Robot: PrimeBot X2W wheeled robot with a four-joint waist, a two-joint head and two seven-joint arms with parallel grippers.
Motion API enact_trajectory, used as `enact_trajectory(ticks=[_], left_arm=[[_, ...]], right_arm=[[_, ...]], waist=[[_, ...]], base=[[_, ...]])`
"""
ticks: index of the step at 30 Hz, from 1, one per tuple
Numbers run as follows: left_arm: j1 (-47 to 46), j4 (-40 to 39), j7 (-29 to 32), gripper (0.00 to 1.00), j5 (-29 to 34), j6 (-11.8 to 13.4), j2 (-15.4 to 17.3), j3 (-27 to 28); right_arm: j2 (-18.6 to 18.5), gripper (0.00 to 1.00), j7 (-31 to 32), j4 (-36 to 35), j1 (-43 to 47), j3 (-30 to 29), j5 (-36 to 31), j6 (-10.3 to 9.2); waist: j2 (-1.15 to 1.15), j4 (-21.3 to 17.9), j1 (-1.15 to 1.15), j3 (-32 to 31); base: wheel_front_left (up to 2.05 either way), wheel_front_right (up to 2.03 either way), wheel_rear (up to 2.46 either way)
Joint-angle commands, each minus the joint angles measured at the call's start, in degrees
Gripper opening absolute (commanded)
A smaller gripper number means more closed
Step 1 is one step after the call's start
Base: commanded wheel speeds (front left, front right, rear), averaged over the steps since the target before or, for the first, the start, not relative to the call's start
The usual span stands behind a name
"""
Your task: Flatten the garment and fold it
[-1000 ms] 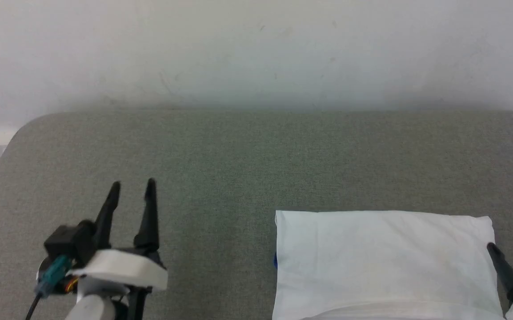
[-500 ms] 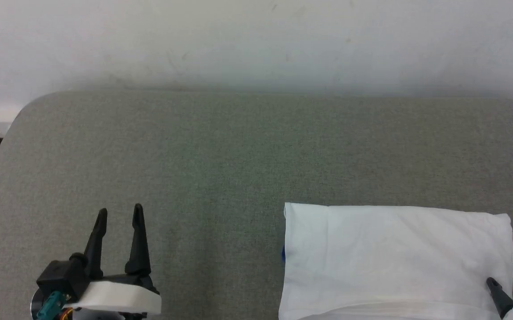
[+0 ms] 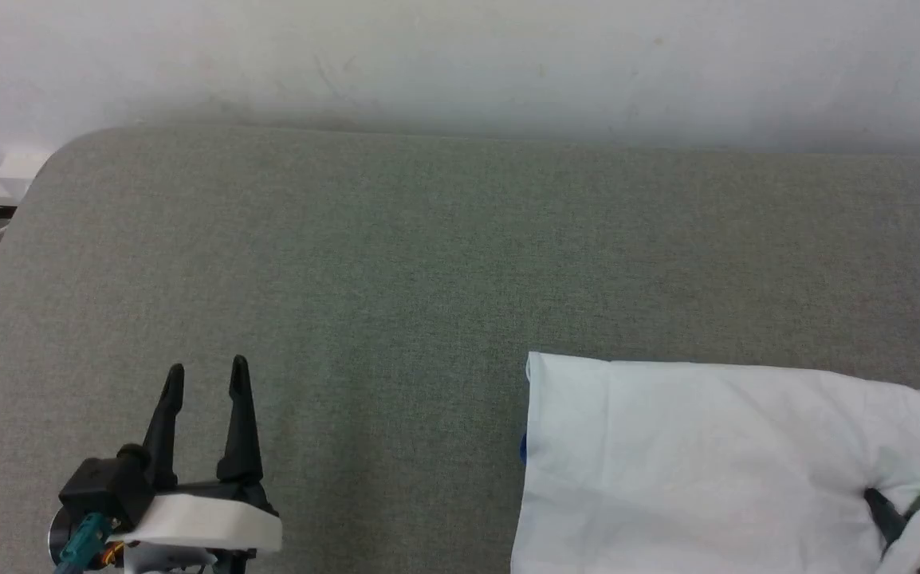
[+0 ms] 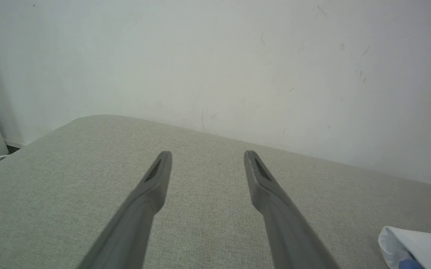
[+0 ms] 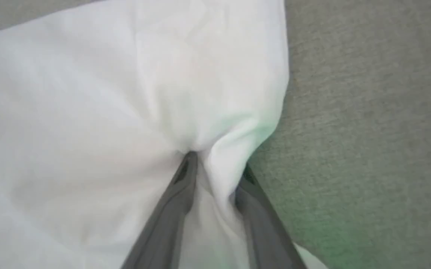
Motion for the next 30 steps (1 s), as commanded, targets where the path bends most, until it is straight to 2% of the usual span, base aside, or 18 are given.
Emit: enact_trajectory(ticks=[1, 6, 10, 14, 18, 26, 30], left_arm=[[-0.83, 0.33, -0.27, 1.00, 0.57, -0.53, -0.35, 0.49], [-0.98, 1.30, -0.27, 1.00, 1.07, -1.34, -0.73, 0.96], [-0.80, 1.88, -0.27, 1.00, 1.11, -1.75, -0.87, 1.25], [-0.70, 2.21, -0.27, 1.00, 1.05, -2.07, -0.94, 1.30], [-0.63, 2.52, -0.27, 1.00, 0.50, -2.25, -0.97, 1.31], [0.11, 2.91, -0.27, 1.00, -0.74, -2.27, -0.98, 1.58], [0.55, 2.90, -0.27, 1.00, -1.21, -2.16, -0.99, 1.66]], right_arm=[[2.71, 0.00, 0.43, 2.56, 0.88, 2.90, 0.94, 0.40], [0.35, 0.00, -4.50, 2.26, -0.28, 2.00, 1.19, 0.40], [-1.43, 0.00, -8.11, 2.29, -1.59, -2.20, -0.01, 0.40], [-2.83, 0.00, -9.70, 3.78, -3.08, -6.69, -2.44, 0.40], [-3.36, 0.00, -9.74, 2.97, -3.35, -7.43, -3.23, 0.40], [-2.12, 0.00, -6.52, -7.30, 0.11, -3.83, -4.00, 0.40], [-0.73, 0.00, -2.76, -15.70, 2.84, -0.67, -4.30, 0.40]], waist=[[0.00, -0.16, 0.00, -0.10], [0.00, -0.78, 0.00, -1.02], [0.00, -1.25, 0.00, -1.66], [0.00, -1.43, 0.00, -2.06], [0.00, -1.36, 0.00, -2.65], [0.00, -1.41, 0.00, -4.22], [0.00, -1.41, 0.00, -4.88]], base=[[0.00, 0.00, 0.00], [0.00, 0.00, 0.00], [0.00, 0.00, 0.00], [0.00, 0.00, 0.00], [0.00, 0.00, 0.00], [0.00, 0.00, 0.00], [0.00, 0.00, 0.00]])
